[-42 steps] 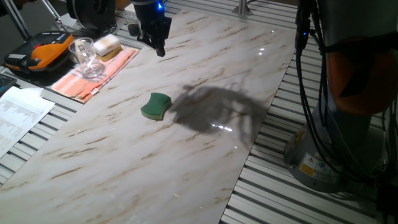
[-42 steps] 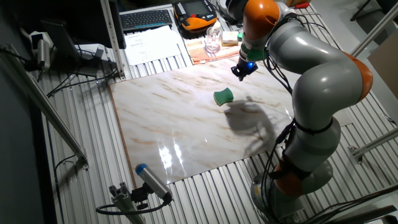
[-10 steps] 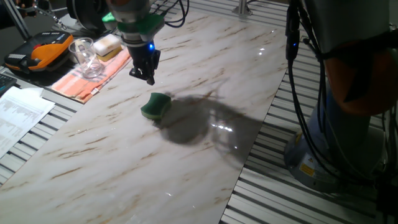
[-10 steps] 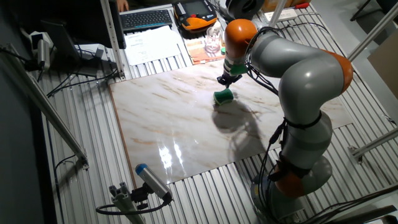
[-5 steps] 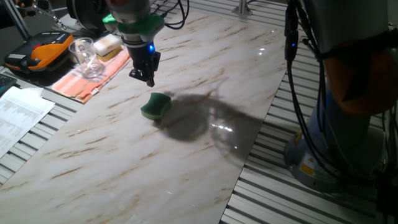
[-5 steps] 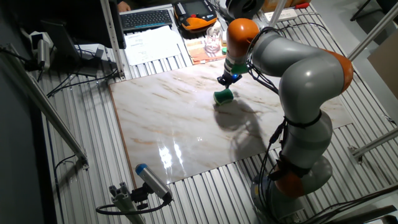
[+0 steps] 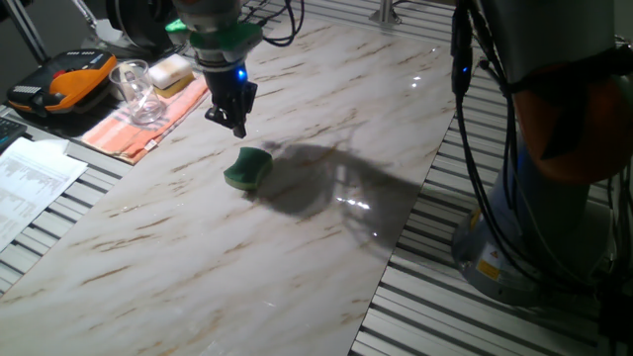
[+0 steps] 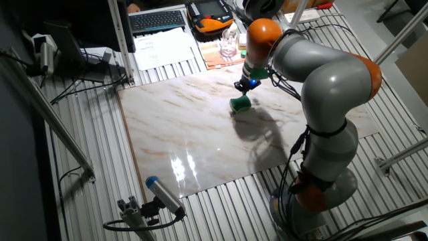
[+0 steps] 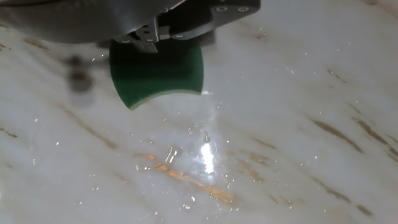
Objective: Clean the tabletop with a sponge
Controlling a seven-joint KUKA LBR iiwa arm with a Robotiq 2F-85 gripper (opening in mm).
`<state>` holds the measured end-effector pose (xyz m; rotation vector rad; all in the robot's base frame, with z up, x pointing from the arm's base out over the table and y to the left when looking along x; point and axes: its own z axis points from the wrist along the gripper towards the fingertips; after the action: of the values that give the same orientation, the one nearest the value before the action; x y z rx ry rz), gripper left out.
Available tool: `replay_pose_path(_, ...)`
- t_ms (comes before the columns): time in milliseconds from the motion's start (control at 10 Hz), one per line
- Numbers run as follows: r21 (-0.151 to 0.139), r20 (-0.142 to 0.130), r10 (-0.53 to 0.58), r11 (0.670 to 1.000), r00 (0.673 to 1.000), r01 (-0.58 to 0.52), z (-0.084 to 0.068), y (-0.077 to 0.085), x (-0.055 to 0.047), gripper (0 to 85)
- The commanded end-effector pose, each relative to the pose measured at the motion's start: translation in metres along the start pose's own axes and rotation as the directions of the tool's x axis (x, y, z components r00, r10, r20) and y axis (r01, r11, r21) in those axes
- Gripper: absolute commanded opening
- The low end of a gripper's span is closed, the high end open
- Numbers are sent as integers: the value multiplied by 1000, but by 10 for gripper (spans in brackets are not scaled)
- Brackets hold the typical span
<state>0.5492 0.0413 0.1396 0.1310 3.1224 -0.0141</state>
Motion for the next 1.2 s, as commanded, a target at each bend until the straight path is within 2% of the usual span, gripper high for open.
replay_pose_path(0,4,3,-2,1000,1000,2,0,-1,0,0)
replay_pose_path(100,4,1,-3,1000,1000,3,0,-1,0,0)
replay_pose_path(200,24,3,-8,1000,1000,8,0,-1,0,0)
replay_pose_path(500,22,6,-1,1000,1000,1,1,0,-1,0)
replay_pose_path(600,16,9,6,1000,1000,-6,3,3,-3,0)
replay_pose_path(800,21,35,-7,1000,999,7,8,1,-9,0)
replay_pose_path(900,7,37,-20,1000,999,19,11,1,-12,0)
replay_pose_path(1000,23,39,-32,999,999,31,15,2,-16,0)
replay_pose_path(1100,12,23,-49,999,999,49,20,-2,-19,0)
